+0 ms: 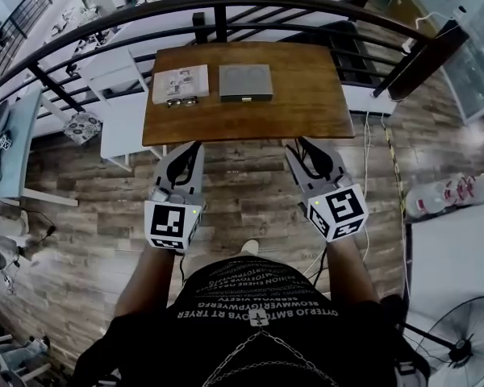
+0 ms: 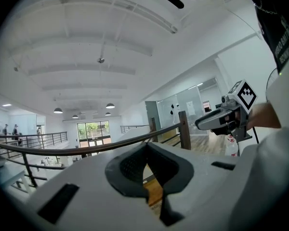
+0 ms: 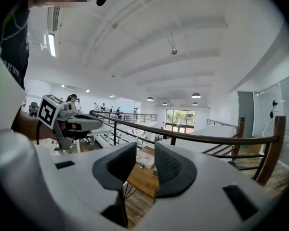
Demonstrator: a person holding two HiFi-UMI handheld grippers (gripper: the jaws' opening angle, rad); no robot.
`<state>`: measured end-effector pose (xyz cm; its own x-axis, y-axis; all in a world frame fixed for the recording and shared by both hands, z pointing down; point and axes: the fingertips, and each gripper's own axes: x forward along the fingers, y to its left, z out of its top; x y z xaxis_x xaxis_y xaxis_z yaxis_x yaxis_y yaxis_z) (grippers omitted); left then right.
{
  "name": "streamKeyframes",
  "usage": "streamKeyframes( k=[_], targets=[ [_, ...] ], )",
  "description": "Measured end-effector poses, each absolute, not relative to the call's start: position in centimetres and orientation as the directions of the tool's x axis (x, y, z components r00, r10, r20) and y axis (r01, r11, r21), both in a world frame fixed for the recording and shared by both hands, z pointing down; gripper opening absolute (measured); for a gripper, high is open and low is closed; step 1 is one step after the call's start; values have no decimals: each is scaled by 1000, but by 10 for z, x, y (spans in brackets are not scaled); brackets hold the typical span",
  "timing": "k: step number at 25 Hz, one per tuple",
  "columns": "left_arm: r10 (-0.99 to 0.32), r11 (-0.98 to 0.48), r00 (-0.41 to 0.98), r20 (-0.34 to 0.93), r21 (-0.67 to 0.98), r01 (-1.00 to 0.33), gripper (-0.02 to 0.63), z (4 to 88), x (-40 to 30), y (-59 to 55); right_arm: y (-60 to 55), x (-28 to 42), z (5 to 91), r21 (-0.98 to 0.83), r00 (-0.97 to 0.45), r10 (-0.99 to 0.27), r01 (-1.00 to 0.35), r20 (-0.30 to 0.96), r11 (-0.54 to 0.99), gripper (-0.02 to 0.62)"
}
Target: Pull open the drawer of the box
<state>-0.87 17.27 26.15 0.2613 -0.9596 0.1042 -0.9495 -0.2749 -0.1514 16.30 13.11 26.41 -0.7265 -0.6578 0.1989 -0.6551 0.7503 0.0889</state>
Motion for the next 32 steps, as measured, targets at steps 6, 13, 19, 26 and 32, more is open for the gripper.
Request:
streamKeyframes(
  k=[6,13,19,26,32],
  targets=[
    [-963,-254,234,133,-163,-953,6,268,0,171,120,157,269,84,-764,-614,-611,199,787,114],
    [-986,-168,160,53,-247,-954,6,252,-10,173,113,159,272,72,-763,-616,-615,195,785,114],
    [-982,-177,189,-14,-294,-939,6,248,-12,163,103,154,274,61,-744,-640,-642,194,765,114],
    [-965,-259,259,33,-237,-936,6,255,-29,131,80,137,279,50,-717,-667,-673,200,738,114],
    [-952,-303,302,41,-227,-925,6,253,-51,98,58,113,281,42,-698,-686,-694,204,719,114]
  ],
)
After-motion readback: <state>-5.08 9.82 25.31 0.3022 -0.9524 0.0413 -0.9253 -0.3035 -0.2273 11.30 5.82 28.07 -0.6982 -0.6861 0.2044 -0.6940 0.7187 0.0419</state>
